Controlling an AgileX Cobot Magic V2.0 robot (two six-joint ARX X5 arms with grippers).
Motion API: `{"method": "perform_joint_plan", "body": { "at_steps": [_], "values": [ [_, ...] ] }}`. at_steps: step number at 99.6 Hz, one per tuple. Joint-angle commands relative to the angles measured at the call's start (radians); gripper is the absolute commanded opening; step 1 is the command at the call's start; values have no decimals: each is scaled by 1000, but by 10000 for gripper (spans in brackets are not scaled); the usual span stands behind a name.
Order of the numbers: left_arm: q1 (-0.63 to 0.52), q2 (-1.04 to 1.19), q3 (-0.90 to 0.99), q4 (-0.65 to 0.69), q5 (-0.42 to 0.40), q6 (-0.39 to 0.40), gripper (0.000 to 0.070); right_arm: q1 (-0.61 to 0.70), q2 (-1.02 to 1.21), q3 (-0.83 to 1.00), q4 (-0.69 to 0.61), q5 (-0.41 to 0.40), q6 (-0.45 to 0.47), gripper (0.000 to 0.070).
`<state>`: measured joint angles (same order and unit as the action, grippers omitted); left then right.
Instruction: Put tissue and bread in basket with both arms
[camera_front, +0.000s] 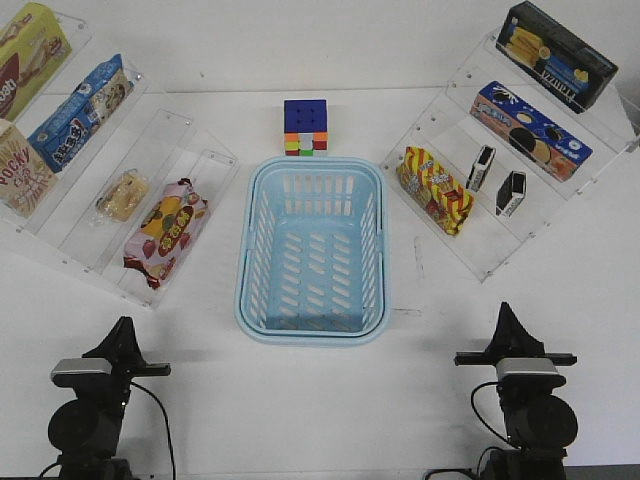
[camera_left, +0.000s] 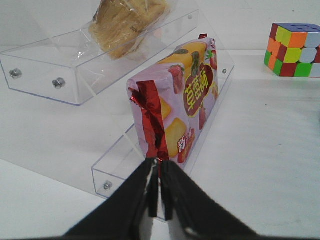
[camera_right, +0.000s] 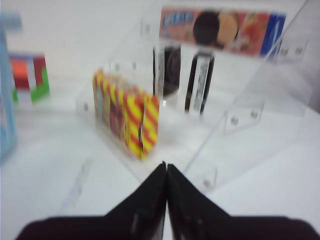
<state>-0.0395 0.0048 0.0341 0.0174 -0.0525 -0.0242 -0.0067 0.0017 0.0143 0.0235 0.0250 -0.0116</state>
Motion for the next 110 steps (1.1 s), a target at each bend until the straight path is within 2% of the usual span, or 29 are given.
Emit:
{"method": "perform_joint_plan", "body": {
  "at_steps": [1,19,35,42,50,63,79,82,84,93,97,110],
  "values": [
    [1,-2,-20,14,2,7,1,0,-1,-2,40,-1,55,0],
    [1,-2,-20,14,2,7,2,0,-1,-2,75,4,85,0],
    [1,-2,-20,14,2,7,1,0,0,8,85,10,288,0],
    [1,-2,-20,14,2,7,2,0,1,48,41,16,322,0],
    [1,-2,-20,14,2,7,2,0,36,123,-25,57,360,0],
    [1,-2,-20,14,2,7,1,0,203,283,-117,87,344,0],
    [1,-2,-20,14,2,7,2,-1,523,501,-191,89,227,1],
    [1,-2,-20,14,2,7,2,-2,582,540,-200,89,204,30],
    [1,-2,-20,14,2,7,1,-2,621,564,-204,89,191,75],
    [1,-2,-20,14,2,7,2,-2,784,669,-219,89,156,357],
    [1,-2,-20,14,2,7,1,-3,851,712,-219,90,145,447],
    [1,-2,-20,14,2,7,2,-29,1050,843,-214,89,137,452]
  ]
}}
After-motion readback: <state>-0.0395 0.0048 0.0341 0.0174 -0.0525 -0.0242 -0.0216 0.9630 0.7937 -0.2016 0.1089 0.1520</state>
